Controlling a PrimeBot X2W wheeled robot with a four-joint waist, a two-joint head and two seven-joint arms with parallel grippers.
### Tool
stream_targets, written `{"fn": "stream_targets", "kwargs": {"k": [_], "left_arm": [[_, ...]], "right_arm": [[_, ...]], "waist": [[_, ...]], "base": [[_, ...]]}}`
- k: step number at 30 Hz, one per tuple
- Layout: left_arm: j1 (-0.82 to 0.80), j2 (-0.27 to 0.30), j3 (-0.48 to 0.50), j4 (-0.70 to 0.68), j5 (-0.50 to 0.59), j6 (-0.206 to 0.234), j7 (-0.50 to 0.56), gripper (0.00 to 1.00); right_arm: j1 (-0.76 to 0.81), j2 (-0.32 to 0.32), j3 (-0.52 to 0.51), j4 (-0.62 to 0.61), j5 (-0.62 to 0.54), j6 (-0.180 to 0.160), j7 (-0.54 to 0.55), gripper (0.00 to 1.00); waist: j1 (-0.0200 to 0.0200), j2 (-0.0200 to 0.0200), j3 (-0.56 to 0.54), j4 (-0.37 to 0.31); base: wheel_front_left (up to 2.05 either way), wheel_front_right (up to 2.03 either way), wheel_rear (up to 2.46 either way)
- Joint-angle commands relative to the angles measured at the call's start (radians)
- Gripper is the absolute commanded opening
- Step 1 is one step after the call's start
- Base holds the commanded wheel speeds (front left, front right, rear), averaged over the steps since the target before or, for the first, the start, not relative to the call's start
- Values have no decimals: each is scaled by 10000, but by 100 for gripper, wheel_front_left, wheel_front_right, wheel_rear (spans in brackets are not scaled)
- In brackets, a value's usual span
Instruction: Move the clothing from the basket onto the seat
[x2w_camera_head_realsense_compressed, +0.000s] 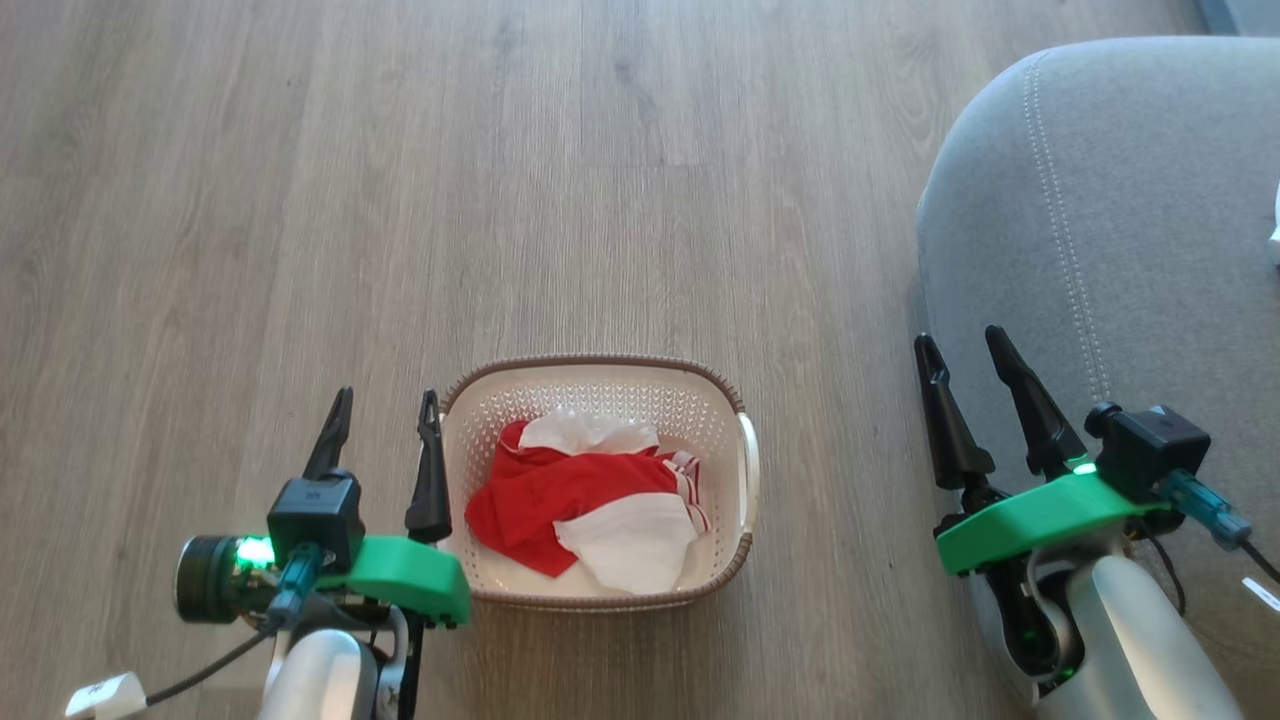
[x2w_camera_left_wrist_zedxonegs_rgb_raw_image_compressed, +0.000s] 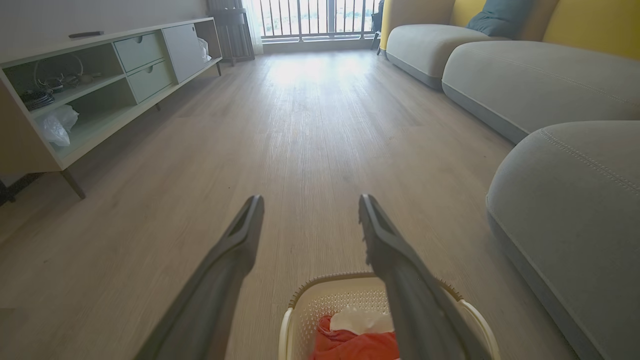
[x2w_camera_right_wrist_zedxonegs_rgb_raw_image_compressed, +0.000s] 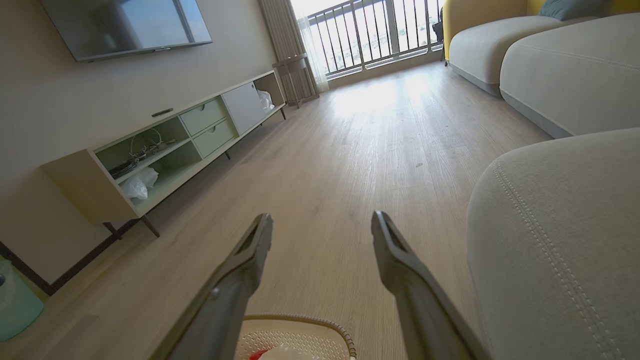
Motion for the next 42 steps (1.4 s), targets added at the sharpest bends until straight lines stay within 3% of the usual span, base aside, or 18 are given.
{"fn": "stream_targets", "kwargs": {"k": [1, 9, 13, 22, 32, 37, 42], "left_arm": [[-390, 23, 257, -294, -30, 9, -49, 100], [-575, 22, 77, -241, 66, -113, -49, 100], [-730, 22, -263, 406, 191, -529, -49, 100], [-1972, 151, -856, 1915, 981, -1131, -49, 100], [-4722, 1202, -1761, 5227, 1799, -1746, -49, 100], [-6140, 1835, -2013, 7064, 2090, -1972, -49, 100], [-7197, 2396, -2281, 8445, 2496, -1897, -49, 100]], "right_arm": [[-230, 75, 131, -393, -86, -2, -20, 100], [-321, 92, -1, -354, -126, -2, -20, 100], [-427, -55, -88, -170, -867, -2, -20, 100], [-906, 338, -120, -260, -1411, -2, -20, 100], [-1499, 697, -223, -905, -1303, -2, -20, 100], [-1563, 731, -91, -1192, -812, -2, -20, 100], [-1610, 734, 60, -1322, -292, -2, -20, 100]], "waist": [[0, -1, 73, 12], [0, -1, 583, -22], [0, -1, 1114, -124], [0, -1, 3346, -992], [0, -1, 6282, -2552], [0, -1, 7286, -3362], [0, -1, 7830, -3944]], "base": [[0, 0, 0], [0, 0, 0], [0, 0, 0], [0, 0, 0], [0, 0, 0], [0, 0, 0], [0, 0, 0]]}}
